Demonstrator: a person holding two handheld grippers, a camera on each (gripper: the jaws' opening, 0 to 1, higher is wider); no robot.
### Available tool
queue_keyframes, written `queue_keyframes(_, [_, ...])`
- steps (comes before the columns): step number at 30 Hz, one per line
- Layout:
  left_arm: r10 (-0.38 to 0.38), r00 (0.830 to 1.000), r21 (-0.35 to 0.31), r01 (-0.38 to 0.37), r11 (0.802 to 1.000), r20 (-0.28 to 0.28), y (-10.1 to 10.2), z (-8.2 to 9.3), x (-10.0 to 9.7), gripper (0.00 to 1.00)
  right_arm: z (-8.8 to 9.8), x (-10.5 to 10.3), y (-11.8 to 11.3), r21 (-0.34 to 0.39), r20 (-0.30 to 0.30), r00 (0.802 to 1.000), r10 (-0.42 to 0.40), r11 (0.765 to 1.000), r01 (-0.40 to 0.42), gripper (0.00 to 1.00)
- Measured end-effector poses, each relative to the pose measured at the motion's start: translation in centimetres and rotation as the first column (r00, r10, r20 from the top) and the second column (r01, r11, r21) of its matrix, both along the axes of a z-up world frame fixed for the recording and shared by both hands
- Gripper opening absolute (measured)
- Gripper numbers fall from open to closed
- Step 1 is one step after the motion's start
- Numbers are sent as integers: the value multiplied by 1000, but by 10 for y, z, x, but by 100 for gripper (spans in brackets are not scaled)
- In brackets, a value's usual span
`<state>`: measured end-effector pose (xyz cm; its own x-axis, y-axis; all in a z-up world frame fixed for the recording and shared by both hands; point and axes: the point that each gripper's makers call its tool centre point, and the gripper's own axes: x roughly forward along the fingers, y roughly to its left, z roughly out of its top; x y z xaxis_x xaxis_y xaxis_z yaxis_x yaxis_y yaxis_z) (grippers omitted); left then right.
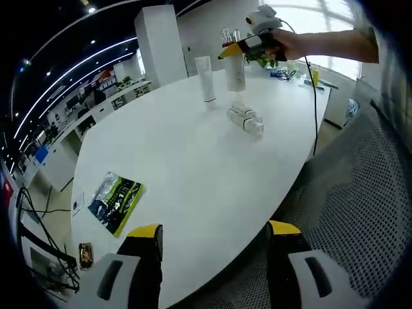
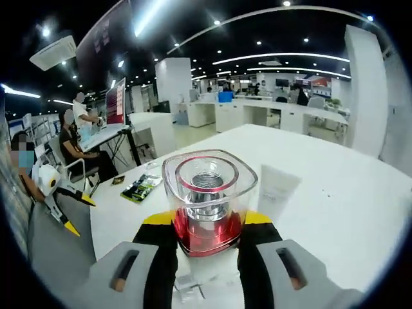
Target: Arrange the skincare products in the storage area until every visible bottle or jar stands upright without overlapping.
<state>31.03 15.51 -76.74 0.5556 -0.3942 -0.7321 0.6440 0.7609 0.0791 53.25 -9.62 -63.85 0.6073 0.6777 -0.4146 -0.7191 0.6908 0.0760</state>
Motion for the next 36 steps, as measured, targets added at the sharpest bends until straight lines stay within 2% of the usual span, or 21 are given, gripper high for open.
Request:
queue_keyframes(5, [0,1000,-3,0,1000,-5,0,0,0,67,-14,25,-33,-44,-9,998,-54,998,54,33])
queue_keyframes(13, [-5,1000,-2,5,1000,-3,-1,0,0,67,-29,50,-57,-73,-2,997,-78,994,78,33])
queue_keyframes(18, [-6,1000,5,6,1000,-14,-1,-2,-1,67,-48,65,-70,-78,-15,995,-103,992,102,33])
queue_keyframes(22, [-6,1000,8,6,1000,-18,0,-4,-1,67,-56,69,-73,-70,-21,994,-106,992,105,33])
queue_keyframes(25, [-18,1000,-23,18,1000,-2,-6,1,-1,67,-60,69,-71,-63,-19,996,-89,994,87,33])
queue_keyframes(30, [-14,1000,2,14,1000,-21,-3,-4,-2,67,-67,69,-67,-55,-25,997,-67,996,66,33])
queue_keyframes(34, [-10,1000,7,11,1000,-10,-1,-2,-1,65,-72,70,-65,-50,-22,998,-57,997,55,33])
queue_keyframes(36, [-24,1000,19,23,1000,18,-1,2,1,62,-73,71,-65,-45,-21,998,-58,997,57,33])
